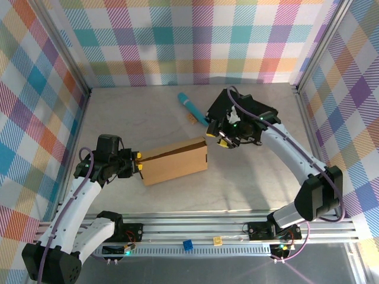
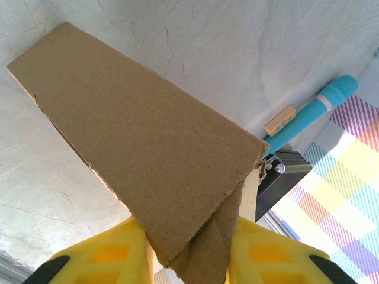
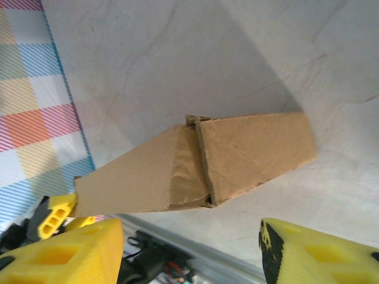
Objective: Fold the paper box
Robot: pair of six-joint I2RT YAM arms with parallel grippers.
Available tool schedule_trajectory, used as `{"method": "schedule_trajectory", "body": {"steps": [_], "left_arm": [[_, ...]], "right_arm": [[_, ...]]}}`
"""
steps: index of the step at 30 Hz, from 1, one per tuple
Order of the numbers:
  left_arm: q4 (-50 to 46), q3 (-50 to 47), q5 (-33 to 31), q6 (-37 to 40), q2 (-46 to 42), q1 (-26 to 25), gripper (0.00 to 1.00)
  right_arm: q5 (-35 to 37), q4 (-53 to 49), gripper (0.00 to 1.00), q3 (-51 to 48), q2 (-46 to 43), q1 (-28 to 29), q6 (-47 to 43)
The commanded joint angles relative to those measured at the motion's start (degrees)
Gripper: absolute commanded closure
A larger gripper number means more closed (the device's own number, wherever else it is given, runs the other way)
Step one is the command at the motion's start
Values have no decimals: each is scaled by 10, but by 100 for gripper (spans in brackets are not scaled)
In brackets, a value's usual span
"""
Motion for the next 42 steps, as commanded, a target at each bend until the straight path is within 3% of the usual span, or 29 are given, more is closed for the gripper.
{"method": "schedule_trajectory", "body": {"steps": [1, 7, 11, 21, 24, 29, 32, 42], "left_arm": [[-83, -25, -22, -2, 12, -9, 71], [-83, -24, -23, -2, 11, -10, 71], [-83, -24, -23, -2, 11, -11, 71], [-87, -23, -22, 4, 10, -15, 71], [-95, -23, -22, 10, 4, -15, 71], [-100, -31, -24, 36, -18, -18, 94], [-109, -43, -16, 44, -28, -23, 98], [-114, -77, 4, 82, -68, -56, 81]], "right_arm": [[-51, 37, 38, -3, 20, 4, 74], [-84, 64, 38, -36, 44, 4, 106], [-88, 43, 44, -51, 54, 4, 96], [-64, 82, 81, -98, 41, 3, 119], [-59, 79, 82, -102, 34, 3, 118], [-54, 79, 81, -118, 19, 1, 112], [-54, 89, 81, -134, 8, -1, 109], [-48, 106, 83, -204, -44, -6, 64]]}}
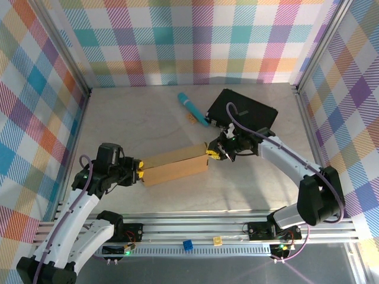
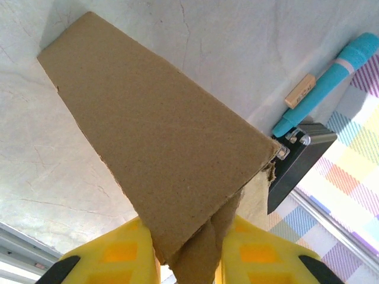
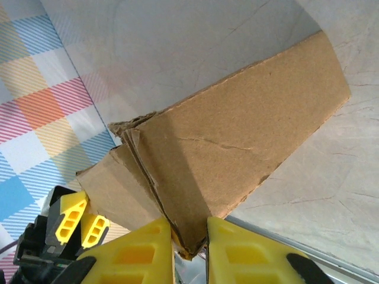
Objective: Fold the paper box
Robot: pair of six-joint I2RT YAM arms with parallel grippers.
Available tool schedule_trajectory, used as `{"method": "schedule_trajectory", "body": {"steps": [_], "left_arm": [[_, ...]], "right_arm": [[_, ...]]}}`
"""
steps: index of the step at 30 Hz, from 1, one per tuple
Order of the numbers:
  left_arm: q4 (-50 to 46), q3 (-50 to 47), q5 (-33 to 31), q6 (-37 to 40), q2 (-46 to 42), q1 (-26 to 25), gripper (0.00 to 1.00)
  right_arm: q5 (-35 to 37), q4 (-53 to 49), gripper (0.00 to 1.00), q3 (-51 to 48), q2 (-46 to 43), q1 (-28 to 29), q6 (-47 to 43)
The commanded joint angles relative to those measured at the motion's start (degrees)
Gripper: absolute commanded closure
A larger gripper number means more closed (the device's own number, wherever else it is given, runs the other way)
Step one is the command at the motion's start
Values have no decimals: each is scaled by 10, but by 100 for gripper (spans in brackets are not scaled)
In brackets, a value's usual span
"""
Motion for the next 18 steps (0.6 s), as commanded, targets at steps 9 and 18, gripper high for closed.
{"method": "schedule_trajectory", "body": {"steps": [9, 18], "left_arm": [[-90, -54, 11, 78, 2, -46, 74], [31, -160, -4, 30, -34, -94, 65]], "right_arm": [[47, -11, 80, -116, -59, -11, -83], [44, 65, 76, -202, -66, -17, -78]]}}
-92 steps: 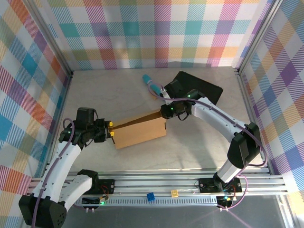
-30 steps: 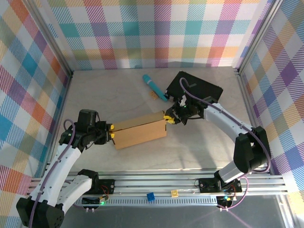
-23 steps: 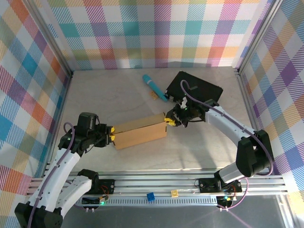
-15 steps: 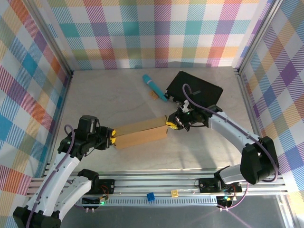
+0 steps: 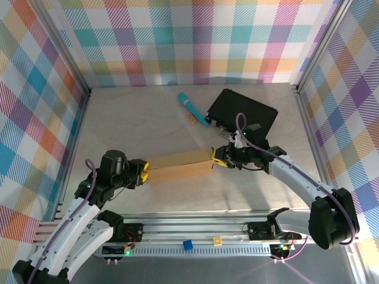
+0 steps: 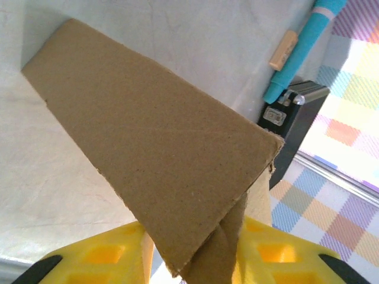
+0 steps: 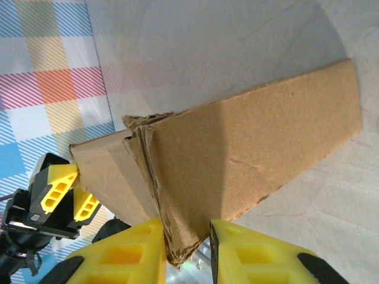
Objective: Fold the paper box
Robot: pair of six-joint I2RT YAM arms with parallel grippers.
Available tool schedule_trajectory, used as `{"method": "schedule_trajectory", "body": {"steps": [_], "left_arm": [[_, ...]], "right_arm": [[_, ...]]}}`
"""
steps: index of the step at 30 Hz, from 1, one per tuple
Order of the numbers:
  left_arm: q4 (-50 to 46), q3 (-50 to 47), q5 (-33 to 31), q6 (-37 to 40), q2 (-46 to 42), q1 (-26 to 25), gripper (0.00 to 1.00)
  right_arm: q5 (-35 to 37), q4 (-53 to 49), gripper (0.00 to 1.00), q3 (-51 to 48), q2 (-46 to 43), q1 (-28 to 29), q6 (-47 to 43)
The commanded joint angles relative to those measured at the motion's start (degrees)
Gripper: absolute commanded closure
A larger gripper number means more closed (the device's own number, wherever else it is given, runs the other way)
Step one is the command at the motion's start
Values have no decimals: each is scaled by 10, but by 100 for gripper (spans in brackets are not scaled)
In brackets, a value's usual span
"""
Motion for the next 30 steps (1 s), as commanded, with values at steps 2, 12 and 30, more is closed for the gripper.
{"method": "schedule_trajectory", "body": {"steps": [2, 12, 30], "left_arm": [[-47, -94, 20, -16, 31, -32, 64], [37, -123, 12, 15, 134, -38, 39], [-74, -116, 12, 2, 59, -38, 41]], "right_arm": [[58, -32, 75, -50, 64, 2, -6], [98, -31, 67, 22, 199, 2, -42], [114, -125, 70, 26, 155, -1, -57]]}}
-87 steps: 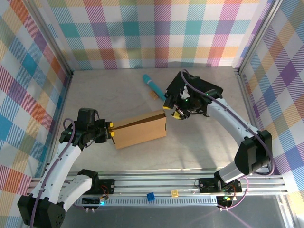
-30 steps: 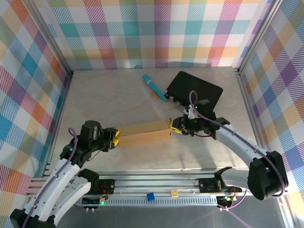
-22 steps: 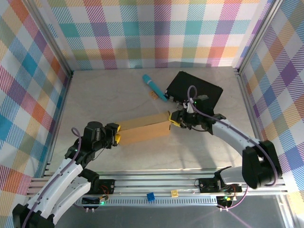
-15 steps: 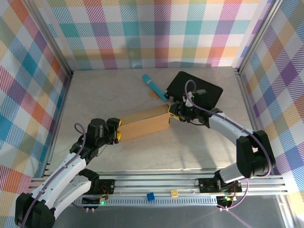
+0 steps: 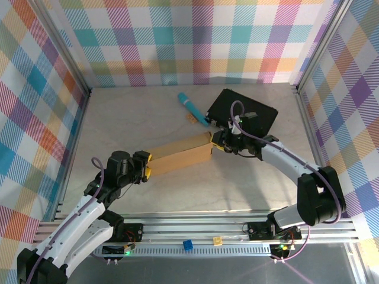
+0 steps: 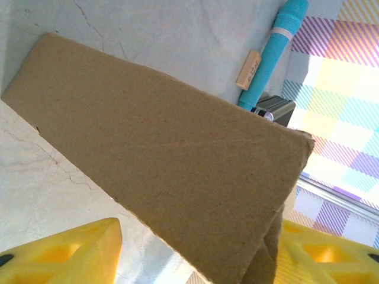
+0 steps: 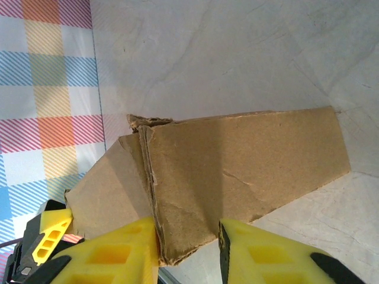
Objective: Fold the paper box
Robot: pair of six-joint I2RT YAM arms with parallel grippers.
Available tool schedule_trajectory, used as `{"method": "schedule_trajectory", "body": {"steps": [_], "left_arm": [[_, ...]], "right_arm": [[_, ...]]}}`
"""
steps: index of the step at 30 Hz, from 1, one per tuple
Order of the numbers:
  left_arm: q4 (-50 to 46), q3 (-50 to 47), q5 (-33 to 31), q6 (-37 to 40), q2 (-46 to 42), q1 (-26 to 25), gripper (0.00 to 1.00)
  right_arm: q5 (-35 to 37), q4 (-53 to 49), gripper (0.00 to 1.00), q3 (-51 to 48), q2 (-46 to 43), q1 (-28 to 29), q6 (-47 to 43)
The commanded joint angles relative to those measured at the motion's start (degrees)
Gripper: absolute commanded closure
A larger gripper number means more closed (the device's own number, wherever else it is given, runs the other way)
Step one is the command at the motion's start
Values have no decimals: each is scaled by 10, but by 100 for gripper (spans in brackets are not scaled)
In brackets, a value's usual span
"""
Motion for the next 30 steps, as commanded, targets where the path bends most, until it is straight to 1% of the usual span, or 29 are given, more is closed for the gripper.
{"method": "schedule_trajectory", "body": {"steps": [1, 5, 9, 12, 14, 15, 18, 21, 22, 24, 27, 28, 30], "left_arm": [[-237, -48, 64, 13, 29, -23, 42], [-255, -50, 81, 31, 40, -25, 41], [-273, -54, 89, 32, 33, -41, 41], [-298, -55, 89, 31, 27, -51, 47], [-318, -55, 85, 32, 19, -54, 54], [-325, -58, 81, 31, 14, -55, 55], [-297, -81, 80, 18, 1, -55, 64], [-259, -102, 81, 5, 9, -55, 67], [-253, -96, 78, 9, 10, -55, 68], [-278, -60, 52, 26, 8, -55, 68], [-316, 19, 4, 54, 23, -45, 63], [-310, 40, 2, 65, 38, -34, 62], [-291, 74, 21, 83, 80, -8, 60]], "right_arm": [[69, -214, 70, -53, 32, 21, -26], [84, -241, 70, -79, -1, 21, -33], [86, -251, 70, -106, -44, 21, -27], [90, -263, 71, -127, -75, 21, -22], [87, -269, 72, -142, -92, 21, -18], [85, -270, 72, -150, -99, 21, -16], [83, -254, 74, -175, -107, 21, -11], [84, -228, 75, -175, -81, 21, -14], [84, -230, 76, -165, -70, 21, -17], [86, -235, 75, -147, -67, 21, -18], [85, -224, 73, -132, -77, 20, 2], [79, -215, 73, -128, -77, 21, 14], [68, -190, 72, -126, -78, 21, 36]]}}
